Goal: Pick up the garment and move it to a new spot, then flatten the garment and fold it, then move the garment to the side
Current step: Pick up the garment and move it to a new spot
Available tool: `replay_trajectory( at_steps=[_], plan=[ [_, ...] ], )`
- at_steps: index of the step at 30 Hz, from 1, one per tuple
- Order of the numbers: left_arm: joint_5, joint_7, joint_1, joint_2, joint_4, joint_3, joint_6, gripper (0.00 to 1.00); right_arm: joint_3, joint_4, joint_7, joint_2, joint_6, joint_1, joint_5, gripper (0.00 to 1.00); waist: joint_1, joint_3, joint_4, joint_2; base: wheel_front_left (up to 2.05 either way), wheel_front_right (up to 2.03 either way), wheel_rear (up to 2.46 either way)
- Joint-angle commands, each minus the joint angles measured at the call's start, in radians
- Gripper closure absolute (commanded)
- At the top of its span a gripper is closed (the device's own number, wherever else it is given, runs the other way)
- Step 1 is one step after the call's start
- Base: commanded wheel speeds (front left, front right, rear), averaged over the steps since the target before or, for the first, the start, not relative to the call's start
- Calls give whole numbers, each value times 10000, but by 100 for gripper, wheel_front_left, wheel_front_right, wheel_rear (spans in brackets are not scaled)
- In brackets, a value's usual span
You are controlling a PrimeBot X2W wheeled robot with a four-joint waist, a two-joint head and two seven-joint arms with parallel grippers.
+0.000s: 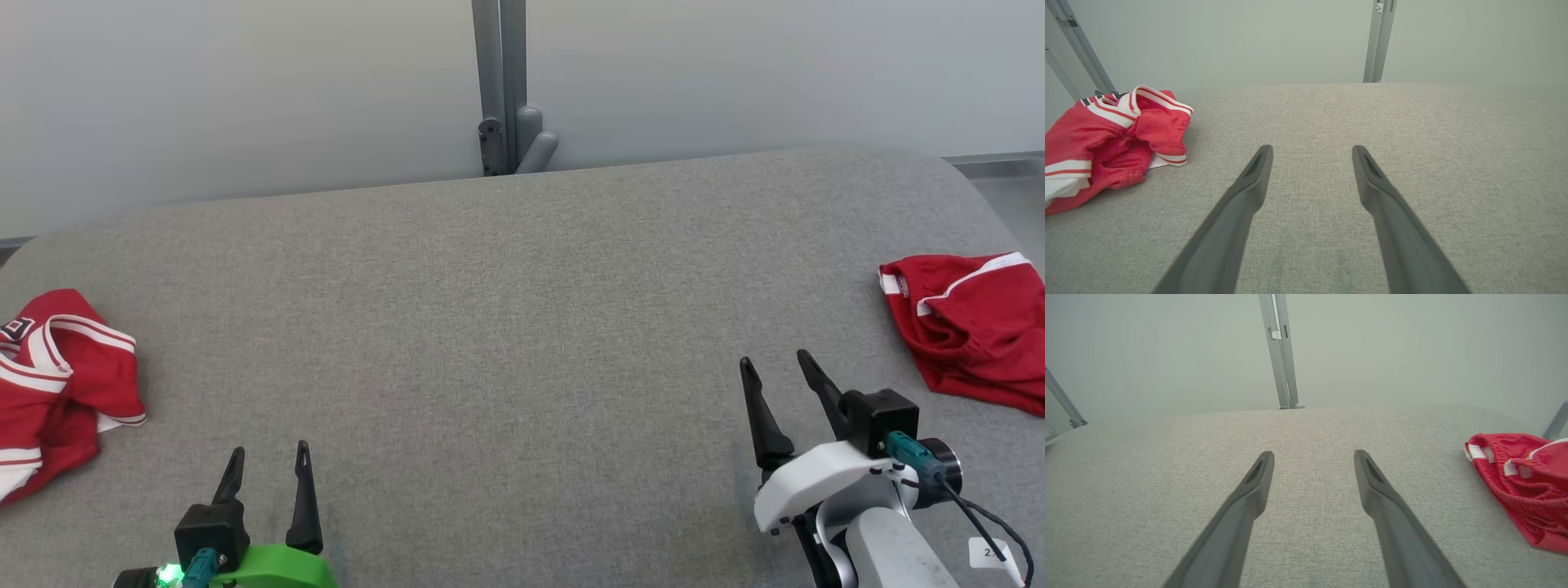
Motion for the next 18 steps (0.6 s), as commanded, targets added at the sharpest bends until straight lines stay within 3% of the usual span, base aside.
replay_trajectory(
  at_steps=[1, 12, 18],
  plan=[
    [-13, 0, 155, 5, 12, 93, 43, 0, 36, -31, -28, -17, -14, 224, 83, 0, 0, -85, -21, 21, 0, 0, 0],
    [-195, 1, 253, 4, 30, 23, 34, 0, 145, 65, -29, -9, -14, 336, 229, 0, 0, -115, 17, 21, 0, 0, 0],
    [-383, 1, 205, 9, 72, 16, 121, 0, 445, 64, -29, -8, -14, 315, 337, 0, 0, 30, 679, 21, 0, 0, 0]
  ],
)
